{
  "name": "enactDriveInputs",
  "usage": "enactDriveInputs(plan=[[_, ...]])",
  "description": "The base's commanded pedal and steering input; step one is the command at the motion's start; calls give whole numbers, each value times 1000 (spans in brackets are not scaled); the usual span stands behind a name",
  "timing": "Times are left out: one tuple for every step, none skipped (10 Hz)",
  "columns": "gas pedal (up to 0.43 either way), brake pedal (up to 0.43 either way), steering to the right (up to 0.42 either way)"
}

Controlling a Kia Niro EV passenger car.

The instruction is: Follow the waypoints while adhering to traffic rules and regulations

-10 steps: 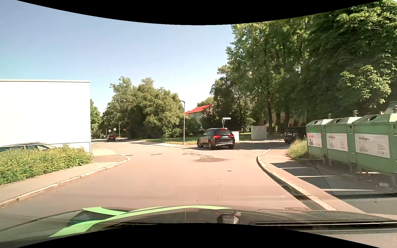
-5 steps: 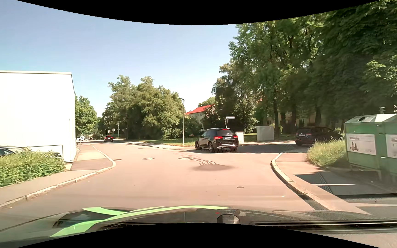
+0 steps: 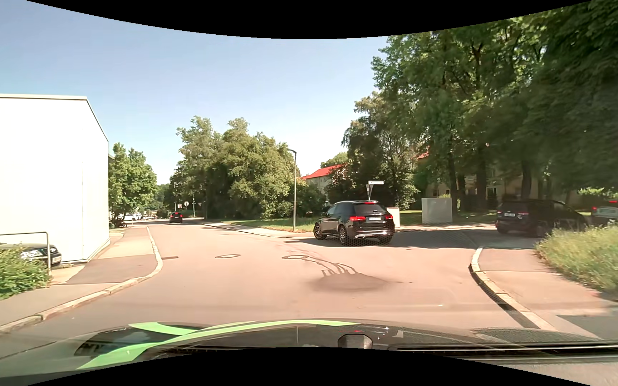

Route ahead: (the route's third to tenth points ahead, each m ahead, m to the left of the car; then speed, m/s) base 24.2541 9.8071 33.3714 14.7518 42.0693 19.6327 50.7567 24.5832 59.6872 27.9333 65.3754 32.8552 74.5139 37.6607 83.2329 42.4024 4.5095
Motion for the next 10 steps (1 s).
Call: enactDriveInputs(plan=[[130,0,-103],[130,0,-107],[130,0,-111],[118,0,-116],[110,0,-122],[47,0,-125],[20,0,-125],[20,0,-125],[20,0,-125],[20,0,-126]])
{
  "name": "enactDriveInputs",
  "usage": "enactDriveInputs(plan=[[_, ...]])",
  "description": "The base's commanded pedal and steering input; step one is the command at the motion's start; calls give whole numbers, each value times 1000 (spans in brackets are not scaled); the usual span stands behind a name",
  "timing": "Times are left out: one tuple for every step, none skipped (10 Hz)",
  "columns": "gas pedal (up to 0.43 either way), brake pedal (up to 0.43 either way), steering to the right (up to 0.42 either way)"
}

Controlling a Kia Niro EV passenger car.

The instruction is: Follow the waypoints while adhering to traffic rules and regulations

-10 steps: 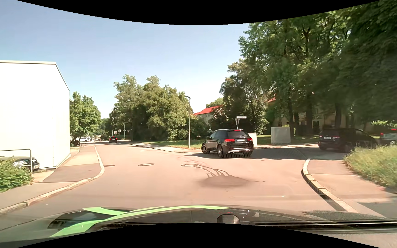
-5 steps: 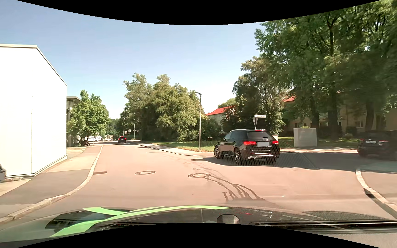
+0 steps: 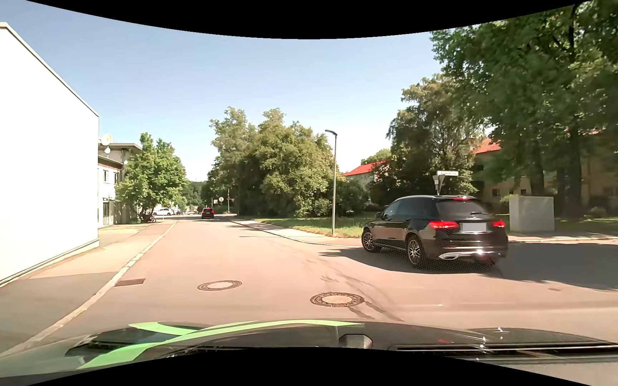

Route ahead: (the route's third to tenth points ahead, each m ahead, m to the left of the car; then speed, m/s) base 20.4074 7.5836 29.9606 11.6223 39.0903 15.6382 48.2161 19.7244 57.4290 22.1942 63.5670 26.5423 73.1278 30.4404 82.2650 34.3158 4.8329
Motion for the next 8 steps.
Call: enactDriveInputs(plan=[[20,0,-131],[20,0,-134],[20,0,-134],[20,0,-131],[20,0,-130],[20,0,-127],[28,0,-120],[28,0,-115]])
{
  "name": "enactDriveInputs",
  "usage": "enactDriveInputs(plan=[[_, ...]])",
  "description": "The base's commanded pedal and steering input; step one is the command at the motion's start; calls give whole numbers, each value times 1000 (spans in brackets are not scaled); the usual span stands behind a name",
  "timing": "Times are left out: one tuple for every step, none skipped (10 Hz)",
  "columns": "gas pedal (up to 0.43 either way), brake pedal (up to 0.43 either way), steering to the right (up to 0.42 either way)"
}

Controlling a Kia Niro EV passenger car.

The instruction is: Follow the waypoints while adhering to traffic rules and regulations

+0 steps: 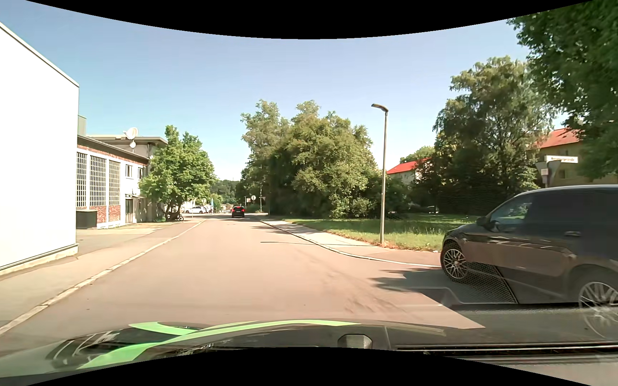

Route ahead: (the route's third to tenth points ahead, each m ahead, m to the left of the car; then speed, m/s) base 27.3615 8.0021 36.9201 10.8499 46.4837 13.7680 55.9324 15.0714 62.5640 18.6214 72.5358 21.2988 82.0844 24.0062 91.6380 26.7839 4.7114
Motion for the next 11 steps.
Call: enactDriveInputs(plan=[[28,0,-112],[28,0,-108],[39,0,-104],[67,0,-104],[79,0,-104],[79,0,-104],[79,0,-103],[79,0,-104],[79,0,-103],[79,0,-101],[79,0,-98]])
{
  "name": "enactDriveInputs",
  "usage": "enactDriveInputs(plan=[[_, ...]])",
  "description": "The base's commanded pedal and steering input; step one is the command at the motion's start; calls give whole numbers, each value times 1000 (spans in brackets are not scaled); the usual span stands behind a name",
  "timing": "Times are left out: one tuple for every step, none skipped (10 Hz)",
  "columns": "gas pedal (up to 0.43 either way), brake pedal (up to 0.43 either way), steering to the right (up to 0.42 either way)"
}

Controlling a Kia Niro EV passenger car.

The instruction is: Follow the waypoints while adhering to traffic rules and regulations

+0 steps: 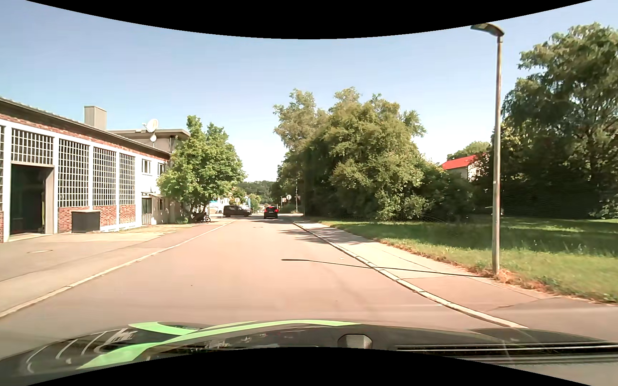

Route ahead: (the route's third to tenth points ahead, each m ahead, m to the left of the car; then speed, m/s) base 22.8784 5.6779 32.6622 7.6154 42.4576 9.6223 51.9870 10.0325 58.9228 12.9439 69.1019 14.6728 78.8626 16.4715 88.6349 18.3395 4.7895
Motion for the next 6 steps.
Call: enactDriveInputs(plan=[[67,0,-96],[39,0,-96],[39,0,-96],[39,0,-96],[39,0,-96],[39,0,-96]])
